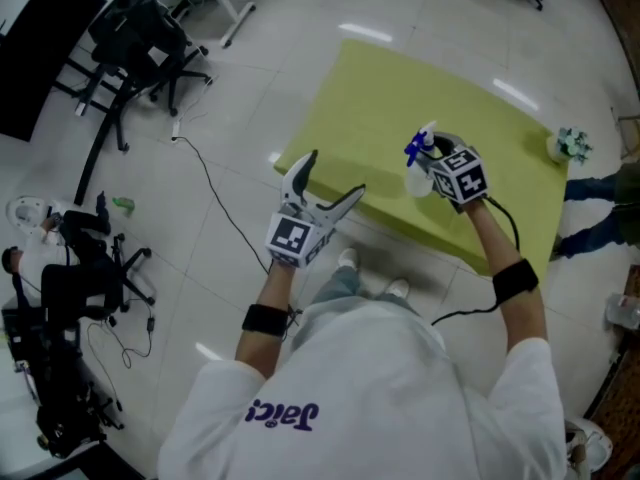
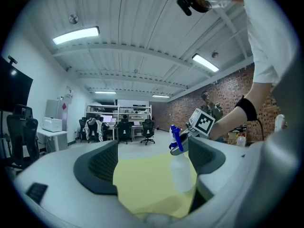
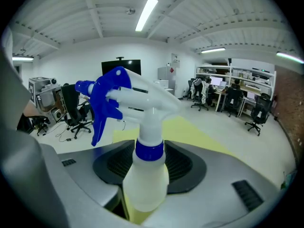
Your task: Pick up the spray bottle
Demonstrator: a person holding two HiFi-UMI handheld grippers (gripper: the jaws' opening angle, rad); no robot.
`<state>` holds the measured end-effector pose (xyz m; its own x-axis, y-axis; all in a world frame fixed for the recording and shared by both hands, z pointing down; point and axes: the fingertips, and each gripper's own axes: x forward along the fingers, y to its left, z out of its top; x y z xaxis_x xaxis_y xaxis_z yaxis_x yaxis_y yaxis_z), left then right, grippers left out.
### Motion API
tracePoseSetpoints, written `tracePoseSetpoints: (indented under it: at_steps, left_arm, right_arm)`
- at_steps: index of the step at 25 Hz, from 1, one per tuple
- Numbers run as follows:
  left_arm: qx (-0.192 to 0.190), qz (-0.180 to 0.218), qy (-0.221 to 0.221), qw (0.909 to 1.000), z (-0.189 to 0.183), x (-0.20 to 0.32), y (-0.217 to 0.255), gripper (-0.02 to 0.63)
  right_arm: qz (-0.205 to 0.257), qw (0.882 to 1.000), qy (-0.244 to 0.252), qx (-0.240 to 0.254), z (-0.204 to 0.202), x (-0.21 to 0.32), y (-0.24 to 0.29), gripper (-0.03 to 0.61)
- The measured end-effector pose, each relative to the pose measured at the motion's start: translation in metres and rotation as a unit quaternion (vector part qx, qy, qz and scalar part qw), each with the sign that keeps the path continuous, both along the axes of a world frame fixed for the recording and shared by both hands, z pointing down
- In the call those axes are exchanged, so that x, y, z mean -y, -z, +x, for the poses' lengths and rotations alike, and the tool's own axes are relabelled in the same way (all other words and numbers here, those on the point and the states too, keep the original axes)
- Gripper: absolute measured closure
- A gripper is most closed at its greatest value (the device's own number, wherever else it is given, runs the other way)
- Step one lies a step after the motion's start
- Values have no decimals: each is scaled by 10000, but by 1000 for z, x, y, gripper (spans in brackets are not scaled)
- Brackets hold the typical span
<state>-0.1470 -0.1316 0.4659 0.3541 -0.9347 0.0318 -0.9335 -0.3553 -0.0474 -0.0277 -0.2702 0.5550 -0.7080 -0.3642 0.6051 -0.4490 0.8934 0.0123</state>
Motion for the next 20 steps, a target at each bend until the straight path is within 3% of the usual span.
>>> tracePoseSetpoints:
  at_steps: [8, 16, 20]
  left_arm:
    - [-120, -233, -309, 9992, 25, 3, 1, 140]
    - [-144, -185, -627, 9978, 43, 15, 6, 141]
    - [-113, -161, -678, 9975, 50, 24, 9, 140]
  right_arm:
    - [358, 9936, -914, 567, 59, 11, 49, 376]
    - [862, 9749, -1865, 854, 142, 7, 84, 377]
    - [1100, 9602, -2346, 1042, 181, 0, 99, 377]
